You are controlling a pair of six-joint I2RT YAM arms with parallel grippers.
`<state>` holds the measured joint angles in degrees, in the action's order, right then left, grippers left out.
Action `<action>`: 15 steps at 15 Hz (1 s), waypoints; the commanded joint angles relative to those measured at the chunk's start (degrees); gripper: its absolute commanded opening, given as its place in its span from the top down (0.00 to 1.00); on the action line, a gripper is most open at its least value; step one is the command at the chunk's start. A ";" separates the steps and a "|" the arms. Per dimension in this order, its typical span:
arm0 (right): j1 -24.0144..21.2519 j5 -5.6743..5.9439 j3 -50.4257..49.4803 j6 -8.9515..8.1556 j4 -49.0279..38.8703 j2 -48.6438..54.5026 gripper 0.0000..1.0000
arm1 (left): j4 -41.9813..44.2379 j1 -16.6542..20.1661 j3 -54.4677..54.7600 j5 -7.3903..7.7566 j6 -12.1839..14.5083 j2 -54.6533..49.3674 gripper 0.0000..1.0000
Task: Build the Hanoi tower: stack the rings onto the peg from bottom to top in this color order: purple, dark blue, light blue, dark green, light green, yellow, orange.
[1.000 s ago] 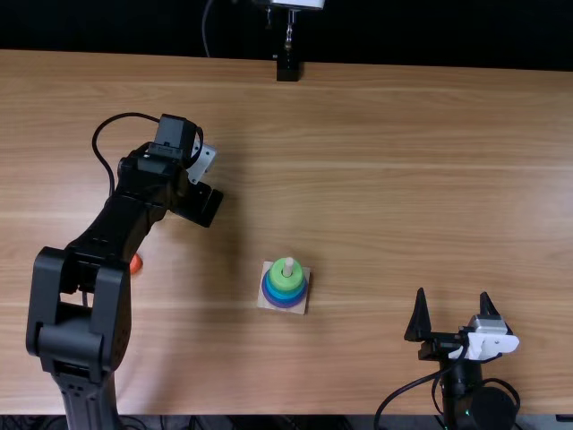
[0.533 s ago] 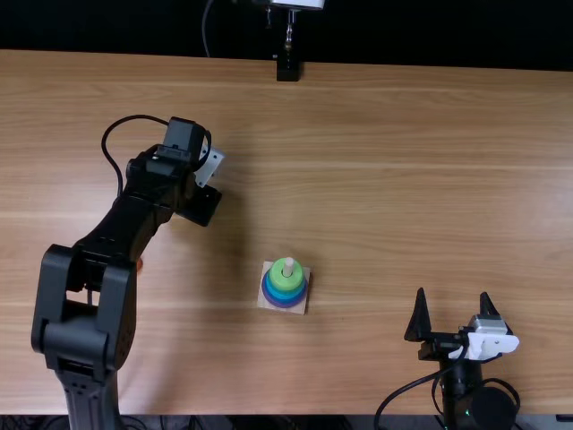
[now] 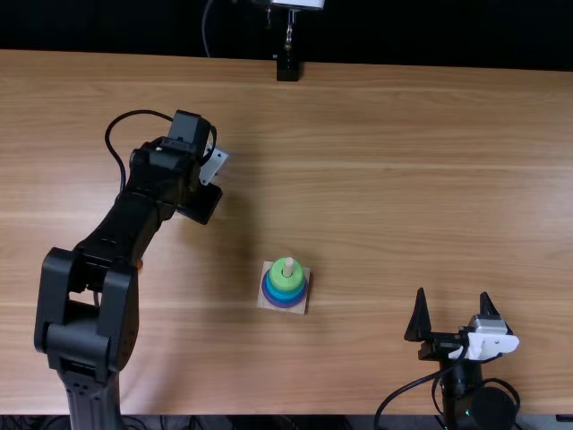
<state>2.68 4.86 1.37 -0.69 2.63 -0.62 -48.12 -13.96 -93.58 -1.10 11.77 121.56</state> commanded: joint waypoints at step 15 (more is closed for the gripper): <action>-0.57 -0.33 -0.49 0.06 -0.15 0.62 0.00 | -14.42 -15.40 0.06 1.21 -9.45 -28.48 1.00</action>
<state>2.68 4.86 1.39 -0.69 2.63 -0.62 -62.63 -28.60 -94.37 -0.62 4.54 94.74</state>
